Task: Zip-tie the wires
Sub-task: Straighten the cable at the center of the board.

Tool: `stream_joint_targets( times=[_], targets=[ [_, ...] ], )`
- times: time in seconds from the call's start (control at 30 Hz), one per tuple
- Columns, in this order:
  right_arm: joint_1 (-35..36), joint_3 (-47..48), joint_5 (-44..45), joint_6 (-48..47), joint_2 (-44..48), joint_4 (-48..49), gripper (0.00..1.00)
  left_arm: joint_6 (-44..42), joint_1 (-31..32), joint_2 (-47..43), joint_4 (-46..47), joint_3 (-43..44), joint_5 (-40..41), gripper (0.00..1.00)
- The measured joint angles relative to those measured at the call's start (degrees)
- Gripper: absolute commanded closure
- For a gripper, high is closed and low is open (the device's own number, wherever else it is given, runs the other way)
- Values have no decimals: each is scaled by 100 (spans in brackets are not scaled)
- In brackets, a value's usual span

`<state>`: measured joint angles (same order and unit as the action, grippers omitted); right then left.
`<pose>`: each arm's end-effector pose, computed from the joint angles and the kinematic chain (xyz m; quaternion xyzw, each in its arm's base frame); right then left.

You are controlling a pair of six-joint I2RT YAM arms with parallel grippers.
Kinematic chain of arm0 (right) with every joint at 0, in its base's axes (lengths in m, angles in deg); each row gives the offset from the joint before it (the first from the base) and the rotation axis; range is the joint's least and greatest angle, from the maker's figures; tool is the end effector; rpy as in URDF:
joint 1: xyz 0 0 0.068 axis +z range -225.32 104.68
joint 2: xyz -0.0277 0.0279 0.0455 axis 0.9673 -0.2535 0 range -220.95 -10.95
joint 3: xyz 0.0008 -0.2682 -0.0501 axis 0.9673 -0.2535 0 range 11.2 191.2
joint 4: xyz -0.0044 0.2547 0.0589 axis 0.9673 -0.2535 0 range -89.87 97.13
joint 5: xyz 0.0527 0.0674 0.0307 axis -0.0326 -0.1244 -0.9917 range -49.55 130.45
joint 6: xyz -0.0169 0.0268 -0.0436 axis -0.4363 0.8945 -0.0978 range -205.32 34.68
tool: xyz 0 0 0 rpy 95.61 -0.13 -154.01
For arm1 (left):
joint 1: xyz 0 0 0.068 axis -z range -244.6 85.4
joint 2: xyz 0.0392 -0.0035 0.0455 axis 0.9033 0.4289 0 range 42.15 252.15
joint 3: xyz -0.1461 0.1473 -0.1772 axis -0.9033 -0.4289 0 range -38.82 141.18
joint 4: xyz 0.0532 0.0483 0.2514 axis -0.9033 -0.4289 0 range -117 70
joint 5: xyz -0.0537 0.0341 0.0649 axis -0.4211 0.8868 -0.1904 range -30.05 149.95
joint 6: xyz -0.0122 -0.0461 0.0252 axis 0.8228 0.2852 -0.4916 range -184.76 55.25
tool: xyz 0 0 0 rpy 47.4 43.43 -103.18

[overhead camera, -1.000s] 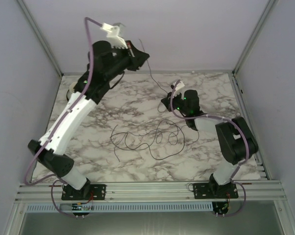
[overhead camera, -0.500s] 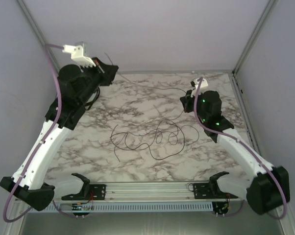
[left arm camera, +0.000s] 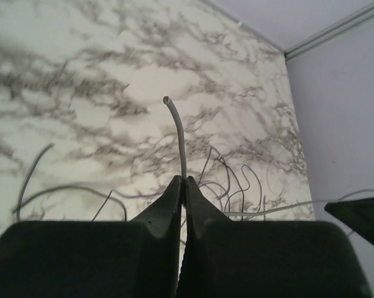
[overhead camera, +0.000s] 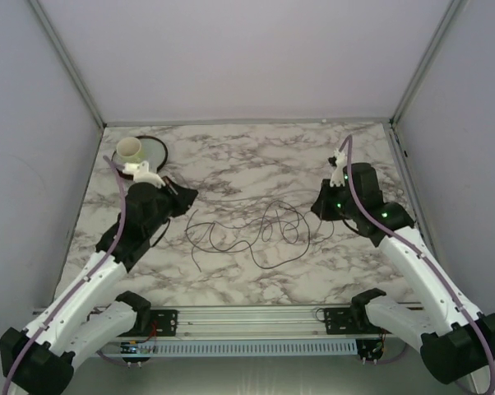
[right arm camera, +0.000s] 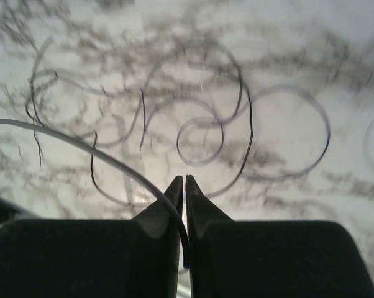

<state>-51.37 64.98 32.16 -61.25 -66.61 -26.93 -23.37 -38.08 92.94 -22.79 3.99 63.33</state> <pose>0.1865 0.0885 0.3194 -0.0319 0.8885 0.2432 0.3878 0.1902 -0.0926 0.3230 -0.1182 0.7611 -0.3372 0.5414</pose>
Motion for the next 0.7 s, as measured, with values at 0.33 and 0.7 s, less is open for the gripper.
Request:
stream_joint_targets(
  times=[0.33, 0.7],
  targets=[
    [48, 74, 26, 343, -566, -1613, 87, 769, 0, -586, 96, -1355, 402, 100],
    [199, 85, 424, 286, -1845, -1563, 76, 1056, 0, -483, 339, -1832, 887, 100]
  ],
)
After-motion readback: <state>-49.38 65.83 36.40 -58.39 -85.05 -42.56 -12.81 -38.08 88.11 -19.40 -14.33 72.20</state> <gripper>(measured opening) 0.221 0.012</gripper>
